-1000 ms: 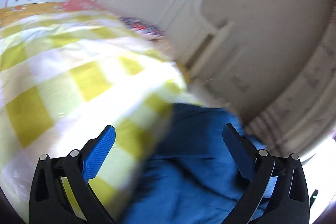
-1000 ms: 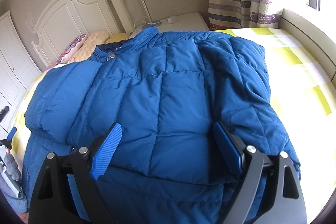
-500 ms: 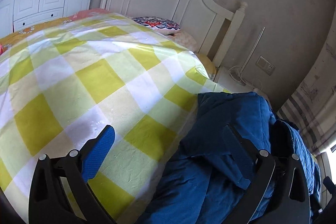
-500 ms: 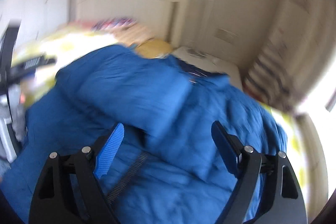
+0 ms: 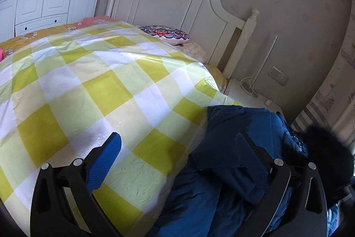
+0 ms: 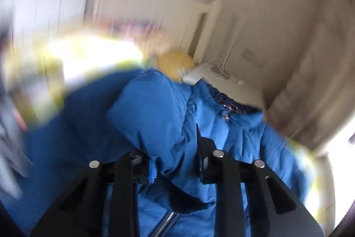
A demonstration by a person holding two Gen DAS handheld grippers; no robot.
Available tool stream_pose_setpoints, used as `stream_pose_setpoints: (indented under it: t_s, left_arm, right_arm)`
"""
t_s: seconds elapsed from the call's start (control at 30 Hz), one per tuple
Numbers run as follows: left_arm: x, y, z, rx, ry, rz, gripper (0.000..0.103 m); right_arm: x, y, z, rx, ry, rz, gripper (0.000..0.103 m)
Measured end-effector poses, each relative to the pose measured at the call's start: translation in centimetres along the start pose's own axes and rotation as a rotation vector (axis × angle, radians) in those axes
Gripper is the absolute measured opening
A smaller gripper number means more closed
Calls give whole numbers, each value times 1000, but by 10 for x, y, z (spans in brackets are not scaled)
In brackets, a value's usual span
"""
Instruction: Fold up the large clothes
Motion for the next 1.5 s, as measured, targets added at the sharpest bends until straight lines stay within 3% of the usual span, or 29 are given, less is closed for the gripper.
stream_pose_setpoints:
  t_s: [0.03,0.1,0.17,0.27,0.37,0.47,0.63,0.7,0.77,0.87,0.9,0.97,1.03,1.07,1.17,1.27,1.37,1.5]
  left_arm:
    - [0,1,-1,5,-5,-2,99]
    - [0,3,-6,18,-21,-6,99]
    - [2,4,-12,31,-49,-4,99]
    - [7,2,-24,44,-106,16,99]
    - [8,3,-27,47,-120,13,99]
    - [8,0,-23,45,-98,21,99]
    - [8,-4,-20,39,-85,34,99]
    - [8,-4,-20,38,-87,34,99]
    - [9,-5,-20,37,-88,36,99]
    - [9,-5,-19,38,-83,39,99]
    - [9,-5,-18,38,-79,40,99]
    - [9,-5,-18,37,-77,40,99]
    - [9,-5,-18,35,-79,39,99]
    - [9,-5,-19,35,-82,40,99]
    - [9,-5,-20,33,-89,41,99]
    - [9,-5,-18,33,-76,40,99]
    - [8,-5,-14,30,-60,42,99]
    - [8,1,-21,40,-102,30,99]
  right_arm:
    - [1,14,-22,-36,-124,-41,25]
    - [22,46,-90,-132,-505,-142,22]
    - [62,52,-142,-144,-760,-141,22]
    - [118,26,-169,-102,-842,0,22]
    - [140,18,-177,-146,-944,-6,20]
    - [130,23,-173,-140,-874,-41,20]
    - [115,59,-179,-205,-885,-212,19]
    - [113,60,-185,-134,-846,-155,19]
    - [126,46,-185,-61,-820,-18,20]
    - [142,34,-180,-49,-847,86,25]
    - [142,39,-179,-41,-853,82,35]
    - [137,60,-188,43,-857,43,45]
    - [120,93,-197,202,-789,-52,45]
    - [110,102,-191,230,-733,-79,45]
    - [74,105,-160,231,-496,-76,45]
    - [61,71,-137,227,-315,39,44]
    - [94,23,-138,255,-300,250,45]
    - [105,10,-138,248,-277,239,54]
Point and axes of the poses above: each gripper's, at about its wrist camera, not at the fingertips, and y roughly against the way its jaws point, z to its left, x to its underside, the point moved 8 cm from there along -y, roughly the way its jaws point, and after that the axes turned 3 degrees about y, right-handed, at the moved point
